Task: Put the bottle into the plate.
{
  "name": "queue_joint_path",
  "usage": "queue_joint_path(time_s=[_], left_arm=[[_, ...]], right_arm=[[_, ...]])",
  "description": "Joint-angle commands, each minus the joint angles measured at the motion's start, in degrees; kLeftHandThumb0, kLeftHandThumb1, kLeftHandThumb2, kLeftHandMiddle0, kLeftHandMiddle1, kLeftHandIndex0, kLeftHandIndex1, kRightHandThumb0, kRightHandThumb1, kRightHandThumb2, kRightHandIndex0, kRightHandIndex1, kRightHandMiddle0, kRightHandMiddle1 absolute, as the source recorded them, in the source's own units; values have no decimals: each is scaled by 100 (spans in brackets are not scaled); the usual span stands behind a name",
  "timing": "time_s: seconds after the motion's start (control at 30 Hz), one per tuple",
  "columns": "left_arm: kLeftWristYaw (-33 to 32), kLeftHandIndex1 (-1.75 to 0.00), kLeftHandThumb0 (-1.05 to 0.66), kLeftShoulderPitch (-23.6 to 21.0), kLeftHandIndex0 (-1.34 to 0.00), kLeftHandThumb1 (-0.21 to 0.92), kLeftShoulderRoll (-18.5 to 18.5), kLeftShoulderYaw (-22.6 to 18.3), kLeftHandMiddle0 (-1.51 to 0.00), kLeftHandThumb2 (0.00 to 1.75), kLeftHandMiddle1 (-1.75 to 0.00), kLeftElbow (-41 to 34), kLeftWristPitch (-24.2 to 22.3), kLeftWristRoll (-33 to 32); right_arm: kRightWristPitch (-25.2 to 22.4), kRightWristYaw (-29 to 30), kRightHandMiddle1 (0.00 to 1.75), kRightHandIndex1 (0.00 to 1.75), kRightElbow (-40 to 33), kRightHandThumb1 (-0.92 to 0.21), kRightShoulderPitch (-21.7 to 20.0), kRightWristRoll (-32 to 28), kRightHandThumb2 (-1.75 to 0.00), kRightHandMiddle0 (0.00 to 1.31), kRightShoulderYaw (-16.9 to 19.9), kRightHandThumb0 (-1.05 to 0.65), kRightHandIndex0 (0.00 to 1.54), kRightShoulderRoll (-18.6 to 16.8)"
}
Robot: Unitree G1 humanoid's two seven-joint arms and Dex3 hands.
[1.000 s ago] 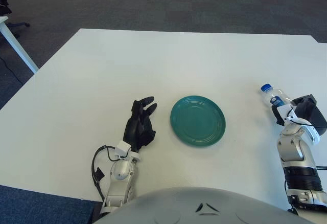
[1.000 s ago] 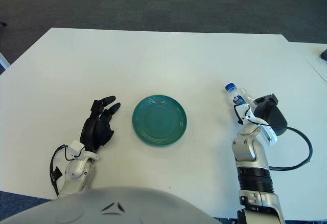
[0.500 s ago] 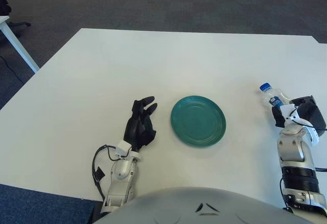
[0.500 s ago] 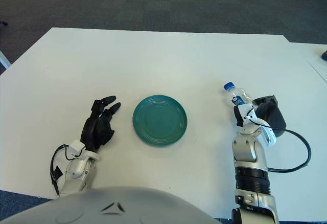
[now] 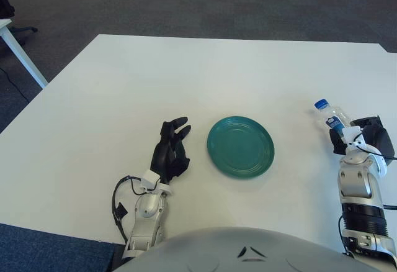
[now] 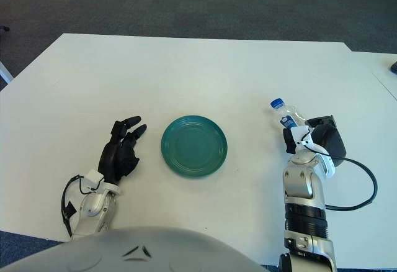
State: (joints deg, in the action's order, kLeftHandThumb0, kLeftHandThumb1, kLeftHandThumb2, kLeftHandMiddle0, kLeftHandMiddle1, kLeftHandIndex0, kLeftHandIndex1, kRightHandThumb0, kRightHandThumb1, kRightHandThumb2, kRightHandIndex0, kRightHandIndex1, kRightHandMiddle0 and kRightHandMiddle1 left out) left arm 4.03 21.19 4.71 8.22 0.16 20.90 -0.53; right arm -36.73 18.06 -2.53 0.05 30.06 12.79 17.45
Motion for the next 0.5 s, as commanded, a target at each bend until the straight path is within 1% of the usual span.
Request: queue_joint_path(time_s=[0.0,0.03,0.07,0.1,0.13,0.17,0.2,0.23,0.27,0.3,0.33,0.37,0.4,0.43,0.47], left_arm=[[-42,-106,-56,119,0,92,-8,28,-35,90,-46,186,-232,26],[-46,-106,-56,117,0,92,-5,32,-35,90,-46,187,-233,30],[-50,-106,-56,115,0,92,-2,35,-35,90,-46,188,-234,33],[-53,-106,-56,114,0,92,-1,38,-35,90,-46,189,-234,35],[-55,-106,-56,114,0,92,-1,39,-35,90,-46,189,-235,35],[-60,-106,-56,108,0,92,2,42,-35,90,-46,199,-232,38],[-64,-106,-56,104,0,92,3,45,-35,90,-46,207,-229,40],[-68,-106,-56,101,0,92,3,47,-35,90,-46,212,-228,41],[-74,-106,-56,92,0,92,6,50,-35,90,-46,221,-229,44],[-79,-106,-56,86,0,92,7,52,-35,90,-46,226,-230,46],[-88,-106,-56,77,0,92,14,59,-35,90,-46,233,-232,53],[-101,-106,-56,69,0,92,24,70,-35,90,-46,242,-234,64],[-110,-106,-56,64,0,92,29,78,-35,90,-46,247,-234,71],[-117,-106,-56,60,0,92,32,83,-35,90,-46,250,-235,76],[-130,-106,-56,61,0,92,39,97,-35,90,-46,246,-238,86]], right_arm=[[6,-164,175,175,-68,-18,81,64,-149,73,-97,-54,126,159],[-77,-330,175,175,-53,-19,112,152,-148,72,-220,-53,125,294],[-139,-452,175,175,-42,-28,134,216,-136,65,-310,-51,111,393],[-183,-534,175,175,-37,-46,148,258,-113,52,-367,-46,90,456],[-211,-582,175,175,-38,-57,155,282,-98,43,-399,-43,76,491],[-258,-751,175,175,157,-61,131,429,-93,40,-579,-42,71,712],[-298,-883,158,147,301,-72,112,543,-83,26,-716,-60,48,880],[-435,-1084,147,127,406,-79,108,808,-76,18,-982,-71,35,1105],[-535,-1220,139,116,472,-82,97,987,-75,15,-1166,-77,28,1255],[-604,-1296,126,98,483,-86,90,1091,-73,9,-1264,-85,20,1322],[-646,-1352,119,86,500,-88,77,1149,-71,6,-1319,-90,15,1367],[-706,-1518,107,74,570,-89,29,1269,-72,4,-1457,-94,11,1507],[-810,-1823,100,66,582,-90,-36,1443,-72,3,-1671,-96,10,1707],[-894,-2051,82,52,585,-91,-84,1571,-75,2,-1829,-99,8,1851],[-950,-2208,71,41,583,-91,-116,1649,-76,1,-1923,-101,7,1949]])
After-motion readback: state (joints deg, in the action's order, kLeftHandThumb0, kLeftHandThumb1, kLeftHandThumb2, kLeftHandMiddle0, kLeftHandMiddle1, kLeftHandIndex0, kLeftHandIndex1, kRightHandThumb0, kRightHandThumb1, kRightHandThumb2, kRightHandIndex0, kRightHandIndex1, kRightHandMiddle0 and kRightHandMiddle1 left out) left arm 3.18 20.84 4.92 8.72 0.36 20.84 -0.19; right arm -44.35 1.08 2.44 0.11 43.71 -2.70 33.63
